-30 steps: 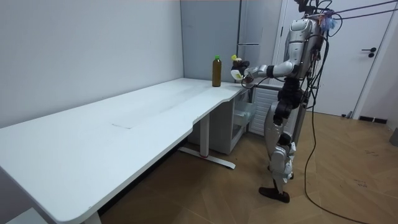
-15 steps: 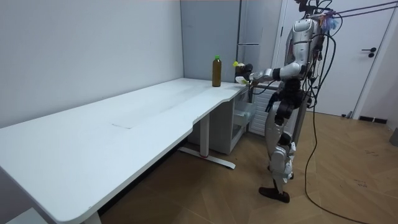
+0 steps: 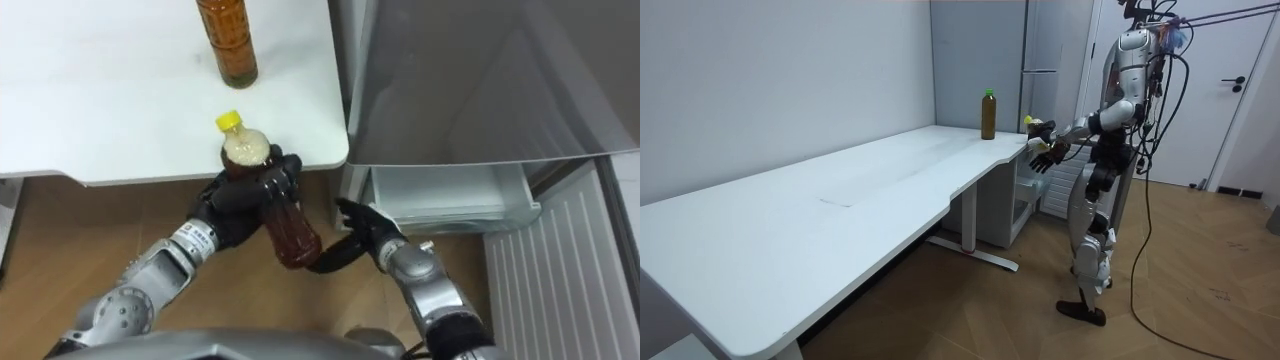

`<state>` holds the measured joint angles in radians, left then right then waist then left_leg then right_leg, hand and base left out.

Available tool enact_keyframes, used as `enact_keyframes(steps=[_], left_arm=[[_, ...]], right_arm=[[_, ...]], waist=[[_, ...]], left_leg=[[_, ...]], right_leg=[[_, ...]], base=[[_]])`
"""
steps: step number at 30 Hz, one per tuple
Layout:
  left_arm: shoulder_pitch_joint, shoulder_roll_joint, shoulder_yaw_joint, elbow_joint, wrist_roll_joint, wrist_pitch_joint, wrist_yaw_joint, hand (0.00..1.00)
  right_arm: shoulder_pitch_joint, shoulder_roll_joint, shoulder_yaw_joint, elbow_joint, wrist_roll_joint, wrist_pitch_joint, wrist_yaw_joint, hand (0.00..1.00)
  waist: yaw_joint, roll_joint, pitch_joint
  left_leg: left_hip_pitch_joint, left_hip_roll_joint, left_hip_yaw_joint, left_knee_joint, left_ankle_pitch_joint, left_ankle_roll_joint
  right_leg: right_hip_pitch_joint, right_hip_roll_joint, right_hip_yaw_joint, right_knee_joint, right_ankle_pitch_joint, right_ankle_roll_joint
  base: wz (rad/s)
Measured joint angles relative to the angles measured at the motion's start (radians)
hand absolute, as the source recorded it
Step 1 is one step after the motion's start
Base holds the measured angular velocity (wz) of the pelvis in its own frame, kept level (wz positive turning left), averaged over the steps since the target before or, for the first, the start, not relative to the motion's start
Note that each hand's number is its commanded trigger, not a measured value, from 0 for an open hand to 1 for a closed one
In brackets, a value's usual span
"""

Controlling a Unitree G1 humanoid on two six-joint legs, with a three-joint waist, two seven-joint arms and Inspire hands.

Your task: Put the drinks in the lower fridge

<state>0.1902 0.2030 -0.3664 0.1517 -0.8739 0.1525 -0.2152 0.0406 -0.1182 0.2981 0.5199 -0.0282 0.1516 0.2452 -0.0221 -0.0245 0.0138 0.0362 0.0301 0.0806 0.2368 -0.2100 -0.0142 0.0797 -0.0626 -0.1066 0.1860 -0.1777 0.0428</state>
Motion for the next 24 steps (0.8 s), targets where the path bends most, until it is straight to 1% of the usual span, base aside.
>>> enact_keyframes(steps=[1, 2, 5, 9, 11, 13, 15, 17, 19, 22, 24], left_arm=[[0.000, -0.002, 0.004, -0.001, 0.011, 0.000, -0.004, 1.00], [-0.002, -0.004, 0.009, -0.002, 0.013, -0.001, -0.011, 1.00], [-0.002, 0.000, 0.029, -0.003, 0.019, -0.006, -0.039, 1.00], [-0.002, 0.001, 0.040, -0.014, 0.023, -0.015, -0.062, 1.00], [-0.002, 0.002, 0.047, -0.014, 0.027, -0.022, -0.077, 1.00], [-0.002, 0.000, 0.059, -0.013, 0.085, -0.041, -0.084, 1.00], [-0.002, 0.000, 0.069, -0.014, 0.141, -0.050, -0.099, 1.00], [-0.002, 0.007, 0.069, -0.028, 0.206, -0.054, -0.111, 1.00], [-0.003, 0.009, 0.070, -0.043, 0.281, -0.057, -0.125, 1.00], [-0.005, 0.010, 0.074, -0.045, 0.340, -0.071, -0.140, 1.00], [-0.008, 0.010, 0.078, -0.045, 0.360, -0.071, -0.143, 1.00]], right_arm=[[0.004, -0.004, 0.003, -0.034, -0.001, 0.000, 0.014, 0.00], [0.004, -0.010, 0.004, -0.044, -0.004, 0.000, 0.021, 0.00], [0.006, -0.031, 0.005, -0.088, -0.003, 0.002, 0.056, 0.00], [0.039, -0.069, 0.007, -0.174, 0.002, 0.001, 0.105, 0.00], [0.049, -0.077, 0.005, -0.207, 0.001, 0.001, 0.132, 0.00], [0.062, -0.090, -0.009, -0.240, -0.002, 0.001, 0.180, 0.00], [0.061, -0.104, -0.009, -0.258, -0.010, 0.002, 0.222, 0.00], [0.059, -0.114, -0.009, -0.263, -0.017, 0.001, 0.258, 0.00], [0.059, -0.120, -0.009, -0.272, -0.022, 0.001, 0.295, 0.00], [0.059, -0.125, -0.010, -0.292, -0.022, -0.003, 0.322, 0.00], [0.059, -0.124, -0.010, -0.300, -0.022, -0.019, 0.335, 0.00]], waist=[[0.000, 0.002, -0.0025], [0.001, 0.003, -0.0026], [0.003, 0.010, -0.0066], [0.006, 0.011, -0.0065], [0.006, 0.007, -0.0042], [0.005, -0.002, 0.0013], [0.005, -0.010, 0.0052], [0.007, -0.021, 0.0018], [0.021, -0.032, -0.0009], [0.030, -0.041, -0.0011], [0.031, -0.042, -0.0003]], left_leg=[[-0.008, 0.000, 0.000, 0.002, 0.000, 0.000], [-0.010, 0.000, 0.000, 0.002, 0.000, 0.000], [-0.011, 0.000, -0.001, 0.002, 0.000, 0.001], [-0.005, 0.000, 0.000, 0.001, 0.000, 0.001], [-0.006, -0.001, 0.000, 0.002, 0.000, 0.001], [-0.007, 0.000, 0.000, 0.005, 0.000, 0.001], [-0.009, 0.000, -0.001, 0.005, 0.000, 0.001], [-0.015, 0.000, -0.003, 0.005, 0.000, 0.001], [-0.019, 0.000, -0.003, 0.011, 0.001, 0.001], [-0.021, 0.000, -0.003, 0.017, 0.000, 0.002], [-0.024, 0.000, -0.003, 0.018, 0.000, 0.002]], right_leg=[[-0.008, 0.000, 0.000, 0.002, 0.000, 0.000], [-0.010, -0.001, 0.000, 0.002, 0.000, 0.000], [-0.012, -0.002, -0.003, 0.005, 0.000, 0.000], [-0.014, -0.004, -0.010, 0.020, -0.001, 0.001], [-0.014, -0.004, -0.012, 0.021, -0.001, 0.001], [-0.014, -0.006, -0.019, 0.022, -0.001, 0.001], [-0.017, -0.006, -0.023, 0.026, -0.001, 0.001], [-0.022, -0.008, -0.033, 0.025, -0.002, -0.001], [-0.026, -0.008, -0.031, 0.026, -0.002, -0.001], [-0.026, -0.008, -0.031, 0.027, -0.002, -0.001], [-0.028, -0.008, -0.032, 0.027, -0.002, -0.001]], base=[[0.00], [0.00], [0.00], [0.00], [0.00], [0.00], [0.00], [0.00], [0.00], [0.00], [0.00]])
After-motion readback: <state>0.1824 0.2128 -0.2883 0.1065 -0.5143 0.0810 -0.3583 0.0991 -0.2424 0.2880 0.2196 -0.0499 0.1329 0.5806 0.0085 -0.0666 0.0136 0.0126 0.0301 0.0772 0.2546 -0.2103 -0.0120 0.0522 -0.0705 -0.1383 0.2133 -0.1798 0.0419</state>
